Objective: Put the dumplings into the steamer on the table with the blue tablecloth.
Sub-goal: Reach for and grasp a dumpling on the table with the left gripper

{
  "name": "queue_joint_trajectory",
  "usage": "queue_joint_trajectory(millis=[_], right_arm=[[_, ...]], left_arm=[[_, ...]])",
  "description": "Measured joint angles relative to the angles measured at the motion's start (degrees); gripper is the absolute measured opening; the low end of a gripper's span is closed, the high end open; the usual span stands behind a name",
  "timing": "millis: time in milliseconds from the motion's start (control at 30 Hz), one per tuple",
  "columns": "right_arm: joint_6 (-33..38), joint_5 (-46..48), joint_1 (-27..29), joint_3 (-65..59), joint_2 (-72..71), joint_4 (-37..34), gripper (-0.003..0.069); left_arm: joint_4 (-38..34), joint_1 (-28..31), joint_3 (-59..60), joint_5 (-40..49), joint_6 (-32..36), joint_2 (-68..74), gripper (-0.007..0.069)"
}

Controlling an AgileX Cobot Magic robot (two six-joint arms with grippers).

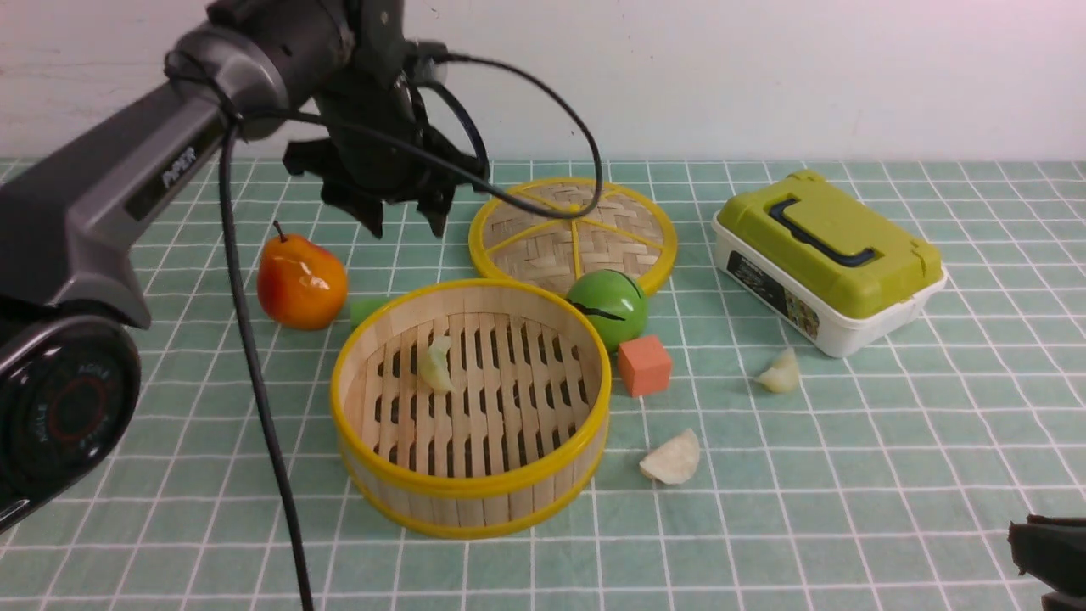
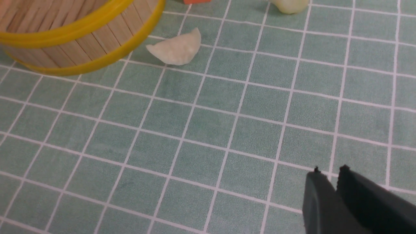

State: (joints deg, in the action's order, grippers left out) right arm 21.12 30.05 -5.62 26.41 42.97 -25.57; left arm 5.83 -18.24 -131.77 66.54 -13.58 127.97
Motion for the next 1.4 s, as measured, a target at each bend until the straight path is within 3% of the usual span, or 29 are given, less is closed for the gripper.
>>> queue_joint_trajectory(millis=[400, 600, 733, 1000, 1200, 1333, 1400], right_arm=[[0.0, -0.2, 0.0, 0.0, 0.0, 1.4, 0.0091], [0.0, -0.1, 0.0, 0.0, 0.0, 2.2, 0.0093], [0.1, -0.1, 0.0, 0.0, 0.0, 2.3, 0.0093], [0.1, 0.0, 0.0, 0.0, 0.0, 2.3, 0.0094], [0.1, 0.1, 0.0, 0.0, 0.0, 2.3, 0.0094], [0.1, 0.1, 0.0, 0.0, 0.0, 2.3, 0.0094], [0.1, 0.1, 0.0, 0.0, 0.0, 2.3, 0.0094]], left_arm=[[-5.3, 3.6, -0.9, -12.5, 0.2, 12.7, 0.0444], [-6.7, 3.6, -1.1, -12.8, 0.2, 14.9, 0.0425], [-7.5, 3.6, -1.3, -10.8, 0.8, 14.9, 0.0319], [-0.9, 3.2, -1.5, -10.3, -0.1, 14.9, -0.0012], [6.9, 3.8, -0.9, -9.8, -6.1, 13.2, -0.0015], [5.5, 3.8, -0.9, -10.5, -6.0, 10.8, -0.0015], [0.9, 3.8, -1.1, -10.5, -1.8, 10.1, 0.0008]])
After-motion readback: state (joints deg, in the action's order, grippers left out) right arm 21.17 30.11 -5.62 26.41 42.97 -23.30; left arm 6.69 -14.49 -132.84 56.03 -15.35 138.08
